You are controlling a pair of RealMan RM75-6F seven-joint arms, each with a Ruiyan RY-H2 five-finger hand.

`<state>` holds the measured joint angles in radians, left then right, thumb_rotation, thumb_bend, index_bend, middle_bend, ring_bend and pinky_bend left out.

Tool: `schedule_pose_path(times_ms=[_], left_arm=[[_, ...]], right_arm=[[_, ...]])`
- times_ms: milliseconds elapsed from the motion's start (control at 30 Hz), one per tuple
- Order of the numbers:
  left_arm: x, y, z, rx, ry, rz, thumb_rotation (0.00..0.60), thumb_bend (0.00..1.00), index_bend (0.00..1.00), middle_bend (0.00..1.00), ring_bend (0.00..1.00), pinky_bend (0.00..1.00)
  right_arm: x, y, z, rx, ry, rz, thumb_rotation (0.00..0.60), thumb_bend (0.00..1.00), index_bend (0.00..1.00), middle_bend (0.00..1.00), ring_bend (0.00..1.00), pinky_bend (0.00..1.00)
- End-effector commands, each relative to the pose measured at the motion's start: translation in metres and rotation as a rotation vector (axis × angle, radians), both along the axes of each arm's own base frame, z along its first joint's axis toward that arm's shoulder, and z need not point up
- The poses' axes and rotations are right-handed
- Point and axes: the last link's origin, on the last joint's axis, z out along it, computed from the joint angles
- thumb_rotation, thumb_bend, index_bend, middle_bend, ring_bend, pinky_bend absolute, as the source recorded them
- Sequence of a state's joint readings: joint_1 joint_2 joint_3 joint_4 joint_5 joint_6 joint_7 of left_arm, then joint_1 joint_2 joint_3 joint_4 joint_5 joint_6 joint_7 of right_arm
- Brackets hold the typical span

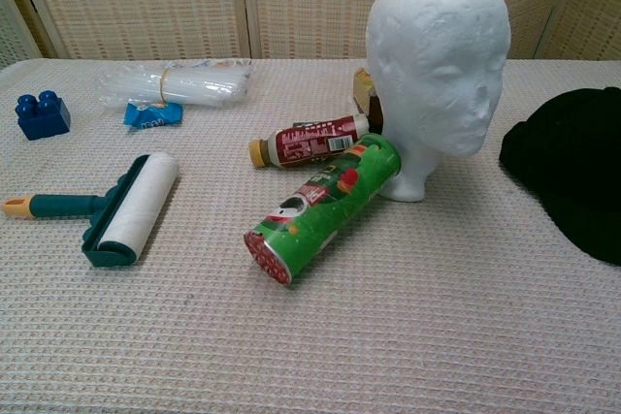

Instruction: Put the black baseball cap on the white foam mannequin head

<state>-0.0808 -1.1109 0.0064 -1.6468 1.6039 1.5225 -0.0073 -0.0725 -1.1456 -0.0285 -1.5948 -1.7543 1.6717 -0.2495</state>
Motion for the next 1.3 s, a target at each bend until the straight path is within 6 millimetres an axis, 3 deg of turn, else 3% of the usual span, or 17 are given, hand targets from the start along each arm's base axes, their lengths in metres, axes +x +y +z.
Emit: schedule_pose_path(times_ms=[33, 233, 500, 667, 800, 1033, 1300], left_arm=[[0.000, 0.000, 0.000, -0.001, 0.000, 0.000, 0.600, 0.12, 0.10, 0.08, 0.01, 0.16], [0.001, 0.000, -0.002, -0.013, -0.008, 0.001, 0.600, 0.12, 0.10, 0.08, 0.01, 0.16], [0.004, -0.003, 0.000, -0.019, -0.031, -0.012, 0.600, 0.12, 0.10, 0.08, 0.01, 0.16], [0.007, -0.006, 0.003, -0.013, -0.043, -0.029, 0.600, 0.12, 0.10, 0.08, 0.01, 0.16], [0.008, -0.007, 0.004, -0.012, -0.050, -0.030, 0.600, 0.12, 0.10, 0.08, 0.01, 0.16], [0.009, -0.008, 0.008, -0.001, -0.060, -0.034, 0.600, 0.12, 0.10, 0.08, 0.01, 0.16], [0.009, -0.008, 0.012, 0.021, -0.059, -0.035, 0.600, 0.13, 0.10, 0.08, 0.01, 0.16]], right_arm=[[0.000, -0.001, -0.001, 0.001, 0.001, -0.004, 0.600, 0.07, 0.00, 0.00, 0.00, 0.07], [-0.013, -0.015, -0.009, -0.007, 0.008, -0.002, 0.600, 0.07, 0.01, 0.00, 0.00, 0.07], [-0.075, -0.025, -0.031, -0.005, 0.182, 0.012, 0.600, 0.07, 0.25, 0.00, 0.00, 0.00], [-0.093, -0.033, -0.049, 0.002, 0.251, 0.070, 0.600, 0.08, 0.35, 0.00, 0.00, 0.00], [-0.105, -0.048, -0.069, 0.035, 0.338, 0.068, 0.600, 0.08, 0.37, 0.00, 0.00, 0.00], [-0.101, -0.071, -0.099, 0.081, 0.470, 0.129, 0.600, 0.12, 0.37, 0.00, 0.00, 0.00], [-0.082, -0.084, -0.121, 0.069, 0.415, 0.198, 0.600, 0.20, 0.37, 0.00, 0.00, 0.00]])
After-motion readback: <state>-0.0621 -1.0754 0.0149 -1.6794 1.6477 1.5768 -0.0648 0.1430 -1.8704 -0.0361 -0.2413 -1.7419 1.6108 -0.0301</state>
